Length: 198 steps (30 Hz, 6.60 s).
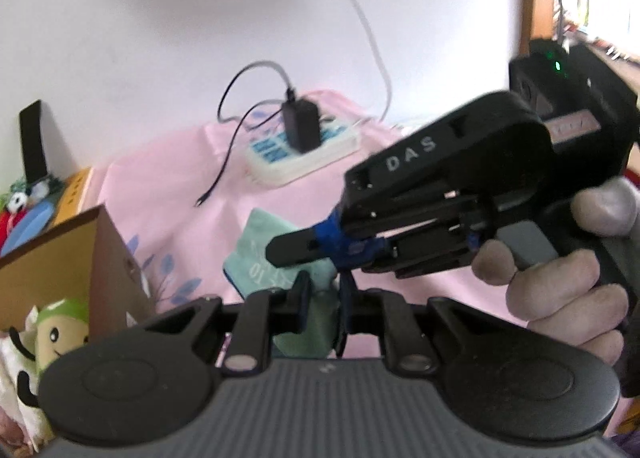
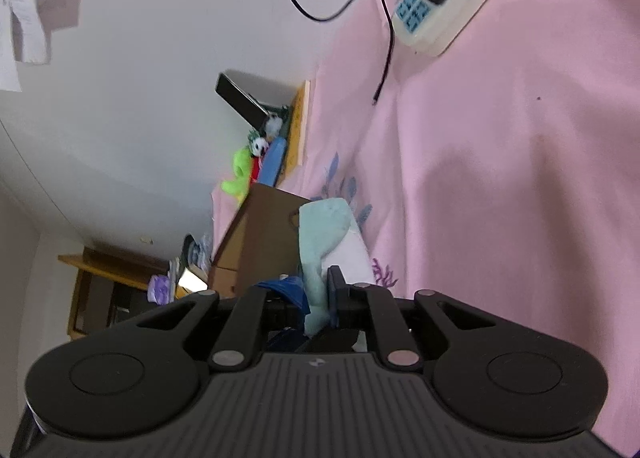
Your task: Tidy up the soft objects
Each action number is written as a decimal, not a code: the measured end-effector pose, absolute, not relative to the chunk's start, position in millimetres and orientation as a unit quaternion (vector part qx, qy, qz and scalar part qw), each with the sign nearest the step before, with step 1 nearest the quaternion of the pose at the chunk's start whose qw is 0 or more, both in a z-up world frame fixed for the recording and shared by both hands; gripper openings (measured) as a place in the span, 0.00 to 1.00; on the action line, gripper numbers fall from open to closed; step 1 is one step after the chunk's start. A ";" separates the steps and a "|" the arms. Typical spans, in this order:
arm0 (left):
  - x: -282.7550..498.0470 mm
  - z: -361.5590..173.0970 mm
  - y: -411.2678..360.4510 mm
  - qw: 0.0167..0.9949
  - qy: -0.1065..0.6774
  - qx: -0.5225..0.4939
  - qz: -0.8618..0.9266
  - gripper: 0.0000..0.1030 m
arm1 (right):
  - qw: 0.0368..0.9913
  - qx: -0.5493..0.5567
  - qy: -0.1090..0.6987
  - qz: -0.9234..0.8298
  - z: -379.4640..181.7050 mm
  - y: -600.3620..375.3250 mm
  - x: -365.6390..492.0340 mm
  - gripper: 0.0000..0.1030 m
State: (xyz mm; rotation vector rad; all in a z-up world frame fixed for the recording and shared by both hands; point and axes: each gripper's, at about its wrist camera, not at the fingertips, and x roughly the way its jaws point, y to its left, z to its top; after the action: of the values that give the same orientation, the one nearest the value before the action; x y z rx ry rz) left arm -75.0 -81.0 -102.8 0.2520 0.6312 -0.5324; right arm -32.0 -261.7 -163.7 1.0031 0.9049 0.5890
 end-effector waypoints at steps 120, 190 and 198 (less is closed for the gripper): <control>-113.3 -144.6 46.0 0.861 0.461 0.011 -0.217 0.27 | 0.762 0.328 0.498 0.252 -171.4 -134.2 -88.8 0.10; -75.4 -87.3 148.2 0.888 0.375 -0.061 -0.258 0.51 | 0.867 0.299 0.347 0.199 -92.6 -78.9 -73.5 0.17; -88.9 -78.7 141.6 0.898 0.386 -0.046 -0.207 0.53 | 0.861 0.295 0.355 0.213 -95.9 -84.7 -78.2 0.16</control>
State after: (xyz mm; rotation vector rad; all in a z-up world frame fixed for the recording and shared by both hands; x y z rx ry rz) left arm -88.9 141.6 -78.7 -0.0953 0.7985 -0.4284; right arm -78.2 -84.7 -95.9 0.6200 0.7443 0.4466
